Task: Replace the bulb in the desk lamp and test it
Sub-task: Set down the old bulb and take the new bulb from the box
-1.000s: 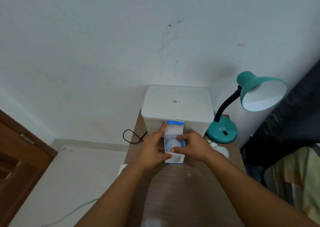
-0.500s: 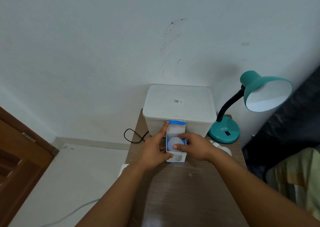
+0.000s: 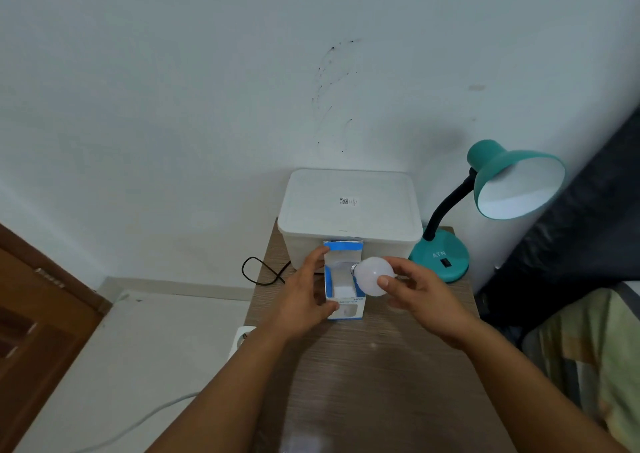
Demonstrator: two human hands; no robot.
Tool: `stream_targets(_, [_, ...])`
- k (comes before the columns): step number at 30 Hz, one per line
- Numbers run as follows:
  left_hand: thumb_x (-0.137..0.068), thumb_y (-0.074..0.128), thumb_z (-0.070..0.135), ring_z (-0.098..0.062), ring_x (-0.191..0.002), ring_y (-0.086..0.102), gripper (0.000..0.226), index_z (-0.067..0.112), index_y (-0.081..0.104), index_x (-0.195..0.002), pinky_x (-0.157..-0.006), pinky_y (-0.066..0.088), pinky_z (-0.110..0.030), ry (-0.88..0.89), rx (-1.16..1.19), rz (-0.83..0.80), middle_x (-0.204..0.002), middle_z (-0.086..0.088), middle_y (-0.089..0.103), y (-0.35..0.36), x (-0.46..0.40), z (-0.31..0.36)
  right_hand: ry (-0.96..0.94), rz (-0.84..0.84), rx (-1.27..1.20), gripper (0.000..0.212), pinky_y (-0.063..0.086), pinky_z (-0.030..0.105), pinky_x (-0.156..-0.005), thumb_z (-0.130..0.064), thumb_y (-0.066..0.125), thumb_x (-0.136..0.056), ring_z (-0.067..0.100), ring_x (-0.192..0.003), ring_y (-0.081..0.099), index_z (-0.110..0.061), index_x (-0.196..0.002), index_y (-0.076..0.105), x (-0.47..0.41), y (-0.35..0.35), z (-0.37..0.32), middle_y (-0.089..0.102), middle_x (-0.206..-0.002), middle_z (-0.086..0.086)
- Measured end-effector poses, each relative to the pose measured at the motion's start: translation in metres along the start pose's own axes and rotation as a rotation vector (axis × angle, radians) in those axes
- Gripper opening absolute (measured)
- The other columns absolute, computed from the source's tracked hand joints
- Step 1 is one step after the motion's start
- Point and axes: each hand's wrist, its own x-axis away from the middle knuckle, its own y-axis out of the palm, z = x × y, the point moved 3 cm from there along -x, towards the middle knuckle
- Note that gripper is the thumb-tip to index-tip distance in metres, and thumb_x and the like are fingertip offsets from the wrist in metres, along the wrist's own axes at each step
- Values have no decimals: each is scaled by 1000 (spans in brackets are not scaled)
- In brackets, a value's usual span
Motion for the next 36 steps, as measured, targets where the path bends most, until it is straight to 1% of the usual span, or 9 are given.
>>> stream_targets(3, [-79,81,16,-2,-104,65,90,45,24,-142,-77,62,-29,9,-27,18,-140,16,52,1,0,1,-16,34,-64,40,56,39,-94,-49,65,-78,10,-107,64,-41,-117,64,9,-8,1,69,-109,-18])
stream_targets(6, [-81,80,18,-6,-103,66,93,45,16,-143,-80,61,-27,-3,-82,18,-141,19,45,1,1,2,-24,65,-122,34,58,32,-89,-43,63,-83,13,-109,65,-40,-116,64,16,-14,2,68,-116,-9])
stream_targets(9, [-81,80,17,-9,-107,64,100,45,12,-150,-91,57,-32,5,-99,17,-134,21,41,2,0,-1,-18,93,-165,28,57,25,-83,-33,61,-89,14,-103,67,-36,-117,63,21,-18,1,68,-117,-3])
stream_targets(13, [-83,78,14,-15,-117,60,77,38,35,-143,-90,59,-35,48,-114,20,-142,5,50,5,-1,-7,-15,118,-183,35,57,24,-80,-39,61,-83,17,-97,68,-36,-117,62,26,-21,0,67,-117,0])
stream_targets(17, [-86,76,17,-16,-124,54,58,31,49,-136,-91,58,-33,46,-139,36,-139,5,49,7,1,-13,-11,145,-204,35,57,23,-79,-40,61,-81,15,-97,69,-36,-116,62,29,-21,2,66,-118,0])
stream_targets(22, [-89,74,17,-6,-123,46,46,22,56,-131,-83,51,-7,58,-181,44,-137,6,47,11,2,-13,1,182,-222,38,58,23,-78,-32,62,-88,9,-96,70,-28,-125,59,33,-22,8,63,-120,-1])
stream_targets(28, [-91,71,21,-14,-132,47,47,21,53,-134,-94,57,-32,36,-228,40,-145,2,46,13,4,-11,-3,219,-255,38,59,29,-83,-29,63,-90,15,-97,72,-31,-128,56,40,-20,11,60,-124,-3])
stream_targets(33, [-91,71,26,-15,-136,42,53,24,47,-139,-100,53,-36,9,-285,4,-150,1,42,12,8,-1,-19,255,-324,57,59,40,-87,-31,67,-83,24,-98,73,-36,-138,50,49,-27,11,60,-127,3])
stream_targets(36, [-90,72,26,-18,-139,39,58,22,45,-142,-108,44,-37,40,-317,16,-153,-1,41,8,13,9,-72,287,-306,45,59,38,-85,-23,64,-91,24,-96,73,-42,-131,55,57,-34,8,60,-125,5])
